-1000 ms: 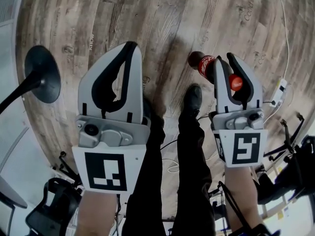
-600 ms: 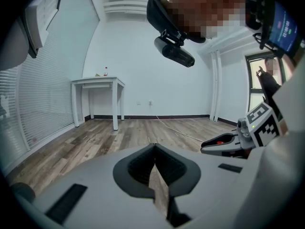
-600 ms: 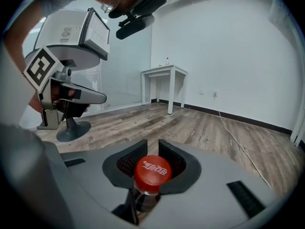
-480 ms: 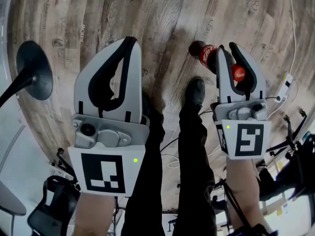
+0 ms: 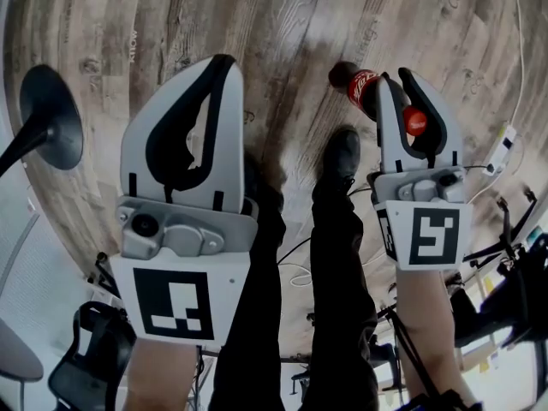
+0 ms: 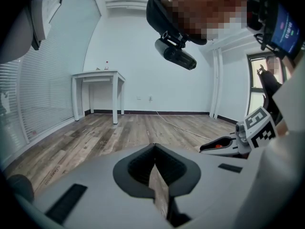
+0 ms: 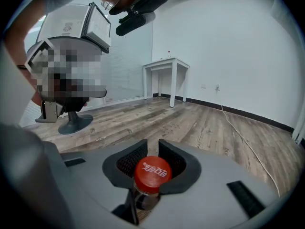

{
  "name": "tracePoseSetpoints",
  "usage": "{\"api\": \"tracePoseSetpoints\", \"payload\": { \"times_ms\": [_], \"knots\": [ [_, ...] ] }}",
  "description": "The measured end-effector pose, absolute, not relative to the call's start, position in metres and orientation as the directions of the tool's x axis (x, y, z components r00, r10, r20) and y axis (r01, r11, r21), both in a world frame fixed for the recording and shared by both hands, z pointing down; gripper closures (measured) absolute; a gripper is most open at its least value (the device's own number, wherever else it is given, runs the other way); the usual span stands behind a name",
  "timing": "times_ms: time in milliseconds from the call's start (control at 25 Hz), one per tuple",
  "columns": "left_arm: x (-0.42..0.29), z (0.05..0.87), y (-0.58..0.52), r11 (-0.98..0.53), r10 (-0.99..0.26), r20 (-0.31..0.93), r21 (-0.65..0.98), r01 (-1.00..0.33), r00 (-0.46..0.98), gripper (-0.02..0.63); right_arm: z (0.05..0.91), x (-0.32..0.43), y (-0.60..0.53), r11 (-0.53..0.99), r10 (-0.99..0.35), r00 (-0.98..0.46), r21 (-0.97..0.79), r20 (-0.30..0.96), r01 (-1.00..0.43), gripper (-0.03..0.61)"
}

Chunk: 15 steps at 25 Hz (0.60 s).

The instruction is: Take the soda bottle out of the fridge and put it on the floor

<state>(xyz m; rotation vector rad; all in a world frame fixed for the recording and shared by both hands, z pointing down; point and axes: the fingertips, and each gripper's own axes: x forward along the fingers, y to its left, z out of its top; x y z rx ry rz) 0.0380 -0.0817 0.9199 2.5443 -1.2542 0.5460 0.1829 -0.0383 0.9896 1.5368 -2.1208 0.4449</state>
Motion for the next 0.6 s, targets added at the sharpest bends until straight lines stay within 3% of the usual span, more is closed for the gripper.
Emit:
{"api": "tracePoseSetpoints", "payload": {
  "times_ms": [600],
  "knots": [
    [0.046, 0.947, -0.071, -0.608, -0.681, 0.465, 0.072, -0.791, 0.566, 0.601, 1.029, 0.196, -0.03, 0.291, -0.787, -0.224, 0.025, 0.575, -0.956, 0.489]
  ]
}}
